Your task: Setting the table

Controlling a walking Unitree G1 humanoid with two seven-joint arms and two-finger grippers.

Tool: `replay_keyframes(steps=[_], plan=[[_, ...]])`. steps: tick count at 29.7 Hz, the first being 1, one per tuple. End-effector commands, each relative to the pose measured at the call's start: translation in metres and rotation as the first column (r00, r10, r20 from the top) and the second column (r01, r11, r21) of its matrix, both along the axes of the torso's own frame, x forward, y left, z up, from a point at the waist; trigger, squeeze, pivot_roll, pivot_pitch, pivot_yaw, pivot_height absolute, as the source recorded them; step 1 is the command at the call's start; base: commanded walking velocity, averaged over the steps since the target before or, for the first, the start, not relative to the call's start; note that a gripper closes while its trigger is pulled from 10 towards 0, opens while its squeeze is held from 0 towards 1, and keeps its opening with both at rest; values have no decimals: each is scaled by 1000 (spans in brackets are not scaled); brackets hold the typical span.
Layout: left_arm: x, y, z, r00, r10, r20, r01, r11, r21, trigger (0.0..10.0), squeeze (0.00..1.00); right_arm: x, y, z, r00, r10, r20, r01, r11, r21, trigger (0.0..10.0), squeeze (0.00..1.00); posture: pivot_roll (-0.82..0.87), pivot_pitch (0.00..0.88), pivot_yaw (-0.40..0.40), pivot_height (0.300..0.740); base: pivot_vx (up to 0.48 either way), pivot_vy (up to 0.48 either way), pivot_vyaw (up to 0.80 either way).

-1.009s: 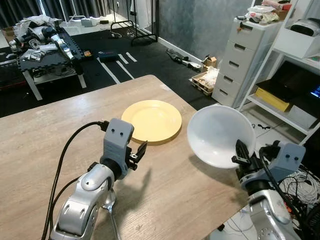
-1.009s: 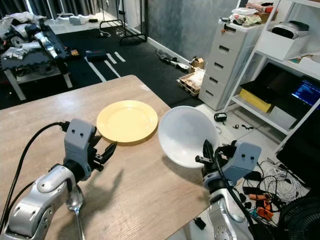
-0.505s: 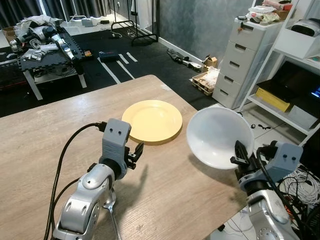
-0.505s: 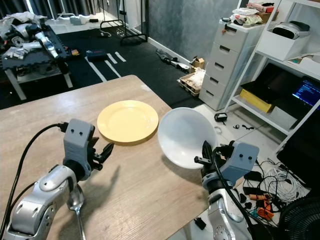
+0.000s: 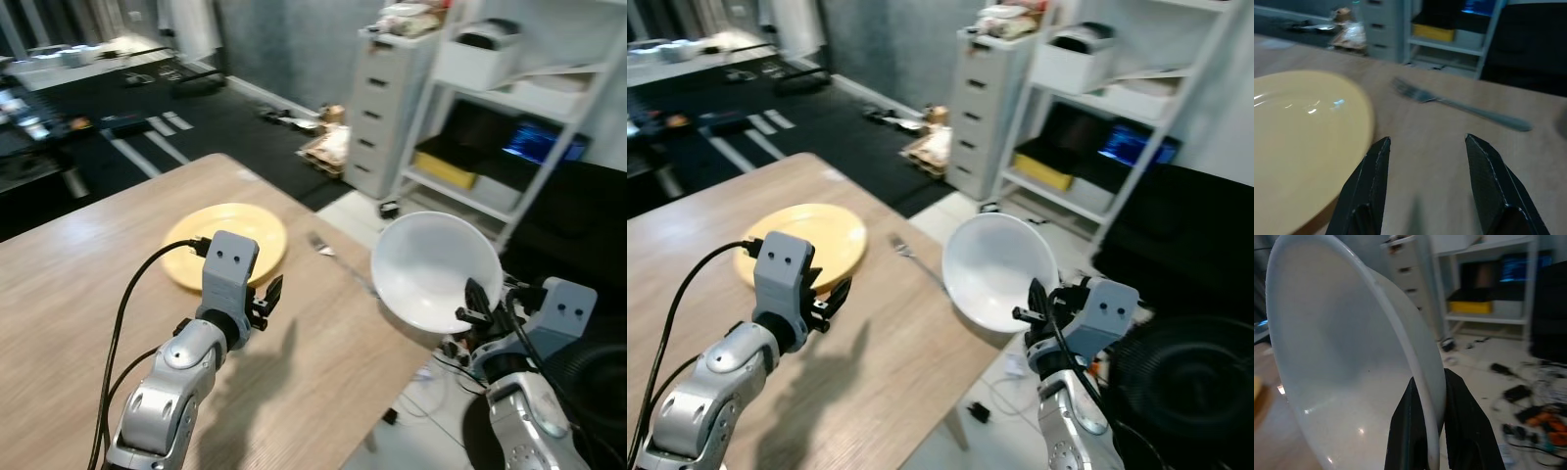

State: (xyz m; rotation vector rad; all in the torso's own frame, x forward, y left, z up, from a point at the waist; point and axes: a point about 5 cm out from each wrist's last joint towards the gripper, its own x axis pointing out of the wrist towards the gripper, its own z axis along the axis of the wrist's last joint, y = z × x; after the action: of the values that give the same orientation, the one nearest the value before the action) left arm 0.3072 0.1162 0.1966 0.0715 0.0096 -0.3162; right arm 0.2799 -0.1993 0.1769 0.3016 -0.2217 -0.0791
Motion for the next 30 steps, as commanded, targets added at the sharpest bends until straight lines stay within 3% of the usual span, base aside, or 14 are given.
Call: replay_keyframes(steps=[1, 30], plan=[[0, 0, -4, 1000, -1, -12, 1, 1000, 5, 10000, 0, 0, 1, -5, 1000, -3, -23, 3, 1000, 2, 10000, 0, -4, 109, 85, 740, 0, 0, -800], [2, -1, -4, 1000, -18, -6, 18, 1000, 1, 10000, 0, 2, -1, -5, 1000, -12, -26, 11, 1000, -9, 10000, 0, -7, 99, 91, 740, 0, 0, -800]])
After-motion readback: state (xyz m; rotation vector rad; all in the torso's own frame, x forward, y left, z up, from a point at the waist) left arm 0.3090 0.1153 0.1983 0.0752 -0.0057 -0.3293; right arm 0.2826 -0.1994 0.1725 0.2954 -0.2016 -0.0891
